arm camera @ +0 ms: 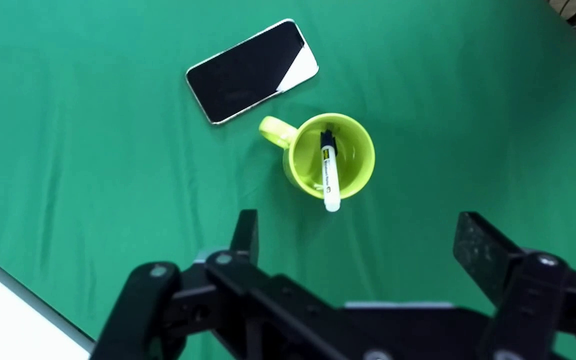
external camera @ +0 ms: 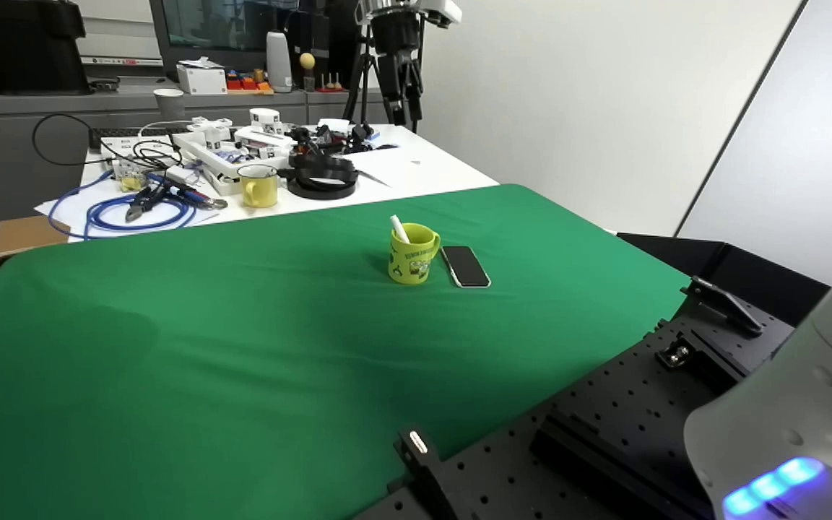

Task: Remove the marker from the mug cup and place it on the table

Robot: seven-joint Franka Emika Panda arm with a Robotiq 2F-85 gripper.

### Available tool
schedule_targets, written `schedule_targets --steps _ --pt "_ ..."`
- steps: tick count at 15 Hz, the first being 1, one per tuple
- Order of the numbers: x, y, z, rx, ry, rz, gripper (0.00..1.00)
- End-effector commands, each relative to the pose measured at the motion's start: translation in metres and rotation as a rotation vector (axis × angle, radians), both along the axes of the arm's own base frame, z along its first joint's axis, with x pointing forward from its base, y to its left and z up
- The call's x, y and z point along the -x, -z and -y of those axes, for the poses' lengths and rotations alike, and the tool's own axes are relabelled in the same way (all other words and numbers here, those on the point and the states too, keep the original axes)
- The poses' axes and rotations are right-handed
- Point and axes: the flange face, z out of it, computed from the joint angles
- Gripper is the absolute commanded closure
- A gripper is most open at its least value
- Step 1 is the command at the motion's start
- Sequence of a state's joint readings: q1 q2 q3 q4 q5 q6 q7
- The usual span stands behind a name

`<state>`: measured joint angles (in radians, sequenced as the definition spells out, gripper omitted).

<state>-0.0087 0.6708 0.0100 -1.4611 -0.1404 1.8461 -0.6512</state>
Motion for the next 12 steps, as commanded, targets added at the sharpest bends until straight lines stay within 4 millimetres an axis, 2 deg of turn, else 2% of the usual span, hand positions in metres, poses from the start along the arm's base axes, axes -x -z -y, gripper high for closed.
schedule_targets --steps 1,4,5,7,12 --pt "-0.026 0.025 -0.013 0.034 -0.012 0.007 0.0" --pt "-0.026 0.06 -0.022 0.045 -0.015 -0.046 0.0" --pt "-0.018 0.047 -0.019 0.022 -0.038 -0.026 0.0" --pt "-0.017 0.061 -0.023 0.02 -0.045 -0.039 0.0" --pt "-0.018 0.056 -0.021 0.017 -0.043 -0.032 0.0"
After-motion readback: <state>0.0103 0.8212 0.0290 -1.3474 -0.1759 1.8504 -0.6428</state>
